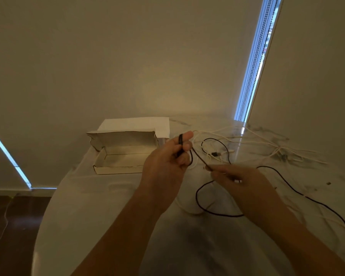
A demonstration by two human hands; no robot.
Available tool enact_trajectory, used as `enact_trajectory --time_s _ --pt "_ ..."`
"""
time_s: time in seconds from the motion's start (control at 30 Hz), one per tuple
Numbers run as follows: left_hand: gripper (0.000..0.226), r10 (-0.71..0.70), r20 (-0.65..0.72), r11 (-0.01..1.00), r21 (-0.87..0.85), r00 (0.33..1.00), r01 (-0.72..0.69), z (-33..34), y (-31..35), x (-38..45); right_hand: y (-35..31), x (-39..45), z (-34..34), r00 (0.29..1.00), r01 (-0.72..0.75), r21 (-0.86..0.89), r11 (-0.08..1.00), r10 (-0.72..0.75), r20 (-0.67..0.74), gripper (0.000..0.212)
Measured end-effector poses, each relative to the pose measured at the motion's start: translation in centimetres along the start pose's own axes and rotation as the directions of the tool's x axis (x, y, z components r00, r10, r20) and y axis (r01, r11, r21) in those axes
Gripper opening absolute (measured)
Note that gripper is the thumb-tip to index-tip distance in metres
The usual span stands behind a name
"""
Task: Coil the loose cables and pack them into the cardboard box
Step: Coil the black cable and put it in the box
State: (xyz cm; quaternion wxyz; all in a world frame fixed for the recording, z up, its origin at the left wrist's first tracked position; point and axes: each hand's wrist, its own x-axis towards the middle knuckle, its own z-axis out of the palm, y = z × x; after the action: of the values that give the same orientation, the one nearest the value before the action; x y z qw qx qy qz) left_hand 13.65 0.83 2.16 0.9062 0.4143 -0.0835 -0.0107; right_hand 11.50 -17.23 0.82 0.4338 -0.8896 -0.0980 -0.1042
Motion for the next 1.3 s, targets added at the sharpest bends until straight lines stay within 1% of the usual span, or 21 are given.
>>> enact_trajectory --time_s 0.1,0.2,0.27,0.37,0.47,0.6,0.63,0.7,0.77,0.83,0.93,1.03,1.17,1.23,1.3 --pt "0.032 0.032 -0.108 0.997 0.067 0.994 -0.025 -0.3 -0.3 0.3 -1.2 -1.2 1.0 0.994 0.071 -0.082 0.994 -0.064 0.085 0.021" --pt "0.026 0.06 -0.159 0.992 0.12 0.985 -0.041 -0.5 -0.8 0.5 -1.9 -2.1 1.8 0.984 0.17 -0.169 0.971 -0.157 0.09 0.025" --pt "0.023 0.082 -0.16 0.985 0.165 0.984 -0.055 -0.5 -1.1 0.7 -2.0 -2.3 1.8 0.977 0.207 -0.225 0.952 -0.188 0.102 0.029" --pt "0.021 0.094 -0.151 0.98 0.186 0.984 -0.065 -0.5 -1.3 0.7 -2.0 -2.2 1.1 0.969 0.237 -0.248 0.939 -0.208 0.136 0.032" --pt "0.023 0.115 -0.158 0.97 0.233 0.981 -0.076 -0.5 -1.3 0.7 -2.3 -2.3 0.7 0.954 0.285 -0.278 0.917 -0.243 0.177 0.03" --pt "0.025 0.131 -0.146 0.958 0.272 0.981 -0.087 -0.5 -1.2 0.6 -2.7 -2.7 0.5 0.931 0.351 -0.268 0.897 -0.302 0.207 0.027" --pt "0.027 0.129 -0.13 0.952 0.293 0.983 -0.086 -0.5 -1.2 0.5 -2.8 -2.8 0.5 0.922 0.371 -0.266 0.89 -0.32 0.217 0.026" --pt "0.03 0.126 -0.09 0.918 0.388 0.988 -0.082 -0.3 -1.3 0.4 -2.9 -2.9 0.6 0.908 0.402 -0.251 0.881 -0.349 0.23 0.021" --pt "0.029 0.104 -0.057 0.878 0.474 0.993 -0.065 -0.2 -1.5 0.4 -3.1 -2.9 0.5 0.902 0.426 -0.241 0.872 -0.388 0.192 0.014" --pt "0.026 0.038 -0.018 0.859 0.511 0.999 -0.024 -0.2 -1.8 0.2 -3.1 -2.8 0.3 0.906 0.424 -0.215 0.88 -0.417 0.079 0.007" --pt "0.028 -0.058 0.053 0.812 0.584 0.997 0.016 0.0 -2.0 -0.1 -2.7 -2.2 -0.4 0.901 0.399 -0.182 0.898 -0.421 -0.101 0.009" --pt "0.031 -0.169 0.153 0.798 0.601 0.974 0.044 0.6 -1.6 -0.6 -2.0 -1.5 -1.1 0.897 0.361 -0.161 0.919 -0.389 -0.209 0.01" --pt "0.034 -0.251 0.218 0.787 0.614 0.943 0.067 0.8 -1.2 -0.9 -1.6 -0.9 -1.7 0.889 0.31 -0.155 0.938 -0.343 -0.303 0.015" --pt "0.036 -0.25 0.229 0.785 0.617 0.941 0.059 0.8 -1.0 -1.1 -1.6 -0.8 -1.8 0.884 0.303 -0.148 0.941 -0.336 -0.325 0.018" --pt "0.036 -0.246 0.226 0.817 0.572 0.943 0.076 1.0 -0.9 -1.2 -1.3 -0.6 -1.7 0.882 0.304 -0.142 0.942 -0.335 -0.333 0.019"
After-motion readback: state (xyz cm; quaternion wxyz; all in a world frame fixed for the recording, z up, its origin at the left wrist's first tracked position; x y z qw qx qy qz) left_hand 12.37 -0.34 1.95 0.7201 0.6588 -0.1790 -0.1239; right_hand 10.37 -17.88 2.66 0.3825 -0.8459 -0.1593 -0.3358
